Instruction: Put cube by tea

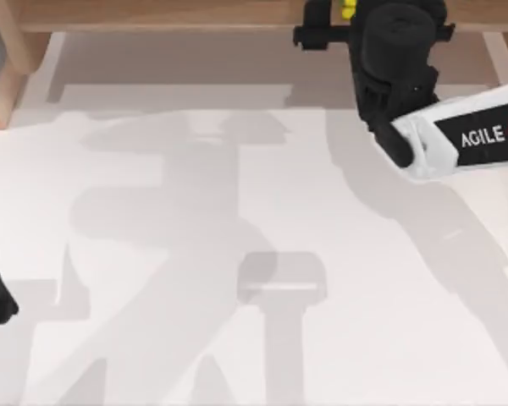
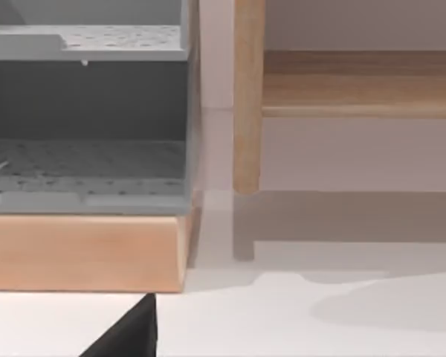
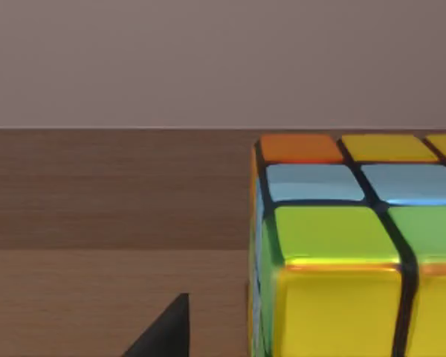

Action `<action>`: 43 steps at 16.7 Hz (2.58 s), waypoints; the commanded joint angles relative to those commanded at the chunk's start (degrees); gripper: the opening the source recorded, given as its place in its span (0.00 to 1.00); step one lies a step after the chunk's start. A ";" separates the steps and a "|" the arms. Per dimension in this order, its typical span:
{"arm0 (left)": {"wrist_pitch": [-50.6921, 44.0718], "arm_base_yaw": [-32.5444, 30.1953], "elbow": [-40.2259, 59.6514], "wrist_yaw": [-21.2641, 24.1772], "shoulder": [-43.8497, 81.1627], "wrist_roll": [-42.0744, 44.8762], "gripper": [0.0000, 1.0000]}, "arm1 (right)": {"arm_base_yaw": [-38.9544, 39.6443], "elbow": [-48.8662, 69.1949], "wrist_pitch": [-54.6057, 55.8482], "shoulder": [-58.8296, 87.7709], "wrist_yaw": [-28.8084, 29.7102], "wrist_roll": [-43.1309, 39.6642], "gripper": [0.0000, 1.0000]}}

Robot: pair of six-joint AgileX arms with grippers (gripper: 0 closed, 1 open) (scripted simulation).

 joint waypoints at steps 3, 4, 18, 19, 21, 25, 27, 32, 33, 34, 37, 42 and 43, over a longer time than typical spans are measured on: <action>0.00 0.00 0.00 0.00 0.00 0.00 1.00 | 0.00 0.00 0.00 0.00 0.00 0.00 0.47; 0.00 0.00 0.00 0.00 0.00 0.00 1.00 | 0.00 0.00 0.00 0.00 0.00 0.00 0.40; 0.00 0.00 0.00 0.00 0.00 0.00 1.00 | 0.19 -0.03 -0.01 -0.10 -0.03 0.09 0.00; 0.00 0.00 0.00 0.00 0.00 0.00 1.00 | 0.20 0.01 0.02 -0.11 0.01 0.17 0.00; 0.00 0.00 0.00 0.00 0.00 0.00 1.00 | 0.18 0.41 1.16 -0.07 0.50 0.80 0.00; 0.00 0.00 0.00 0.00 0.00 0.00 1.00 | -1.56 2.02 6.87 0.89 2.60 0.94 0.00; 0.00 0.00 0.00 0.00 0.00 0.00 1.00 | -2.36 2.51 7.73 0.79 3.32 1.00 0.00; 0.00 0.00 0.00 0.00 0.00 0.00 1.00 | -0.90 0.93 1.03 -0.33 1.77 1.15 0.00; 0.00 0.00 0.00 0.00 0.00 0.00 1.00 | -0.48 0.67 -0.44 -0.83 1.10 0.87 0.00; 0.00 0.00 0.00 0.00 0.00 0.00 1.00 | -0.12 0.54 -1.34 -1.17 0.50 0.51 0.00; 0.00 0.00 0.00 0.00 0.00 0.00 1.00 | 0.19 0.45 -1.77 -1.38 -0.05 0.11 0.00; 0.00 0.00 0.00 0.00 0.00 0.00 1.00 | -0.23 0.97 -2.29 -2.02 -1.08 0.96 0.00; 0.00 0.00 0.00 0.00 0.00 0.00 1.00 | -0.24 1.27 -3.01 -2.79 -2.17 1.62 0.00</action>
